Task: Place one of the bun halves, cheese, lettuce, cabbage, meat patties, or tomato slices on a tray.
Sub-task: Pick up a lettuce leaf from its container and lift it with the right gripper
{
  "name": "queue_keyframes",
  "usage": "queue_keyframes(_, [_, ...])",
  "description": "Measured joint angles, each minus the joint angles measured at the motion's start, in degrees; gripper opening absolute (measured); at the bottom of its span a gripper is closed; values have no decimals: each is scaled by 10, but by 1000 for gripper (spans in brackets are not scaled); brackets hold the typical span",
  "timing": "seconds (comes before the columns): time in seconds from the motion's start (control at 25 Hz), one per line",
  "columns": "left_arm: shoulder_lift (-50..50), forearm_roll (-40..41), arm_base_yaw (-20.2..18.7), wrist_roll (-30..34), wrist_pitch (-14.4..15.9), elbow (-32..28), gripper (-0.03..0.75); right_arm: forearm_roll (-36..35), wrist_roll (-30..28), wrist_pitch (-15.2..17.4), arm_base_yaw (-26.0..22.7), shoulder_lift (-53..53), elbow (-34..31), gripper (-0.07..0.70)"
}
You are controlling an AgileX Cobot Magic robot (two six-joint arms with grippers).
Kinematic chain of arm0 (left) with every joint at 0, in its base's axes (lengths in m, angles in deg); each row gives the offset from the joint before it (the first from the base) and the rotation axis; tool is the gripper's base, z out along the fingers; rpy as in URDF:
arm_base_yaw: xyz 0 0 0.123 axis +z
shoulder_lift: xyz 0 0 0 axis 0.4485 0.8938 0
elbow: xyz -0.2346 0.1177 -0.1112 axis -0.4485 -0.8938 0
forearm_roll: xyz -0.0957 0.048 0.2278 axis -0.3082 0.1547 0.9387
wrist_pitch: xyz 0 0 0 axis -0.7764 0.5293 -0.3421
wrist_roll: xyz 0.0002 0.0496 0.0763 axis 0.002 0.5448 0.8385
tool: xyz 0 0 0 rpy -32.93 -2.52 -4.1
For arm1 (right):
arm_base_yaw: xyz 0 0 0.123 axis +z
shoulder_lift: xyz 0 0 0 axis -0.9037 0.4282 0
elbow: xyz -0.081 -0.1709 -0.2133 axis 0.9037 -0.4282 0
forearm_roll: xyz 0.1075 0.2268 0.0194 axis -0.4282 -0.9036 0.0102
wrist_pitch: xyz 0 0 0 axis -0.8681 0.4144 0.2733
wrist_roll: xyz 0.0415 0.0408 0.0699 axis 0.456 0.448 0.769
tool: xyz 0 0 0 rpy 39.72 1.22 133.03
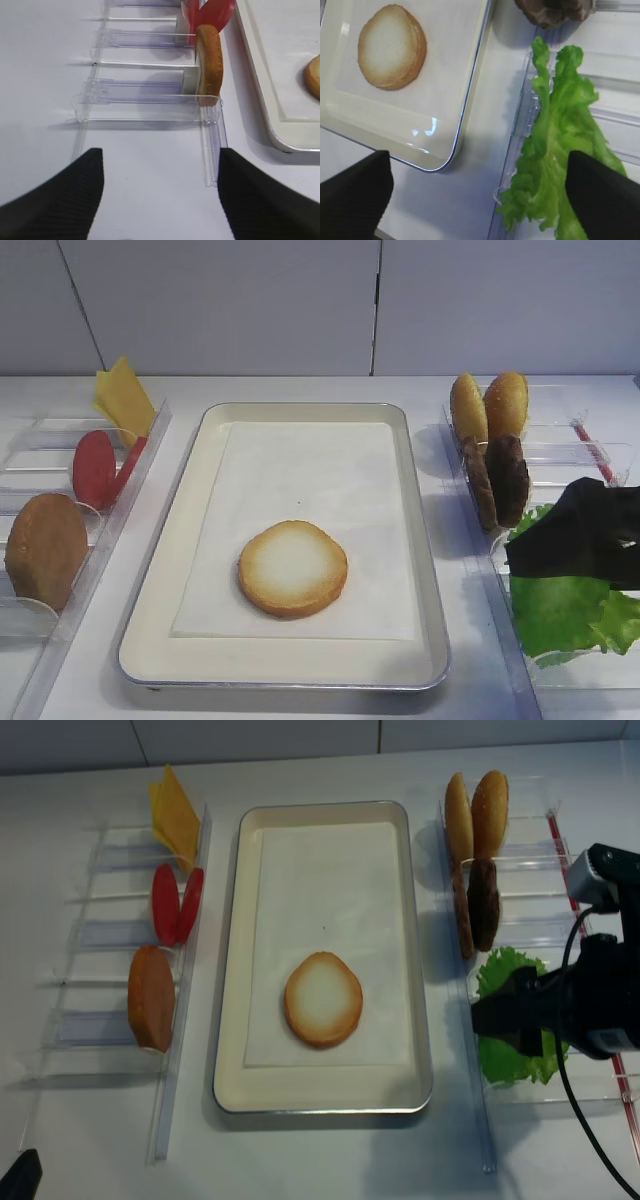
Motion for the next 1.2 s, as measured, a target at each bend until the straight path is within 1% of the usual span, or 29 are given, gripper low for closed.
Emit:
queue_keyframes(0.16, [0,0,0,0,0,0,470,-7,-11,-6,0,11,0,692])
queue_keyframes(0.24, [0,0,0,0,0,0,470,-7,-13,-7,0,14,1,670])
queue_keyframes(0.32, [0,0,0,0,0,0,470,-7,-13,-8,0,14,5,610])
queue_keyframes(0.4, [0,0,0,0,0,0,470,-7,-13,-10,0,14,6,531])
queue_keyframes(0.48, [0,0,0,0,0,0,470,-7,-13,-12,0,14,6,435])
queue_keyframes(0.56, [0,0,0,0,0,0,470,-7,-13,-13,0,14,6,365])
queue_keyframes(0.64, [0,0,0,0,0,0,470,-7,-13,-14,0,14,7,328])
queue_keyframes(0.76, [0,0,0,0,0,0,470,1,-13,-22,0,14,7,312])
queue_keyframes(0.96, [0,0,0,0,0,0,470,11,-13,-27,0,14,7,309])
queue_keyframes(1.04, [0,0,0,0,0,0,470,18,-13,-29,0,14,7,325])
queue_keyframes(1.2, [0,0,0,0,0,0,470,23,-13,-31,0,14,7,382])
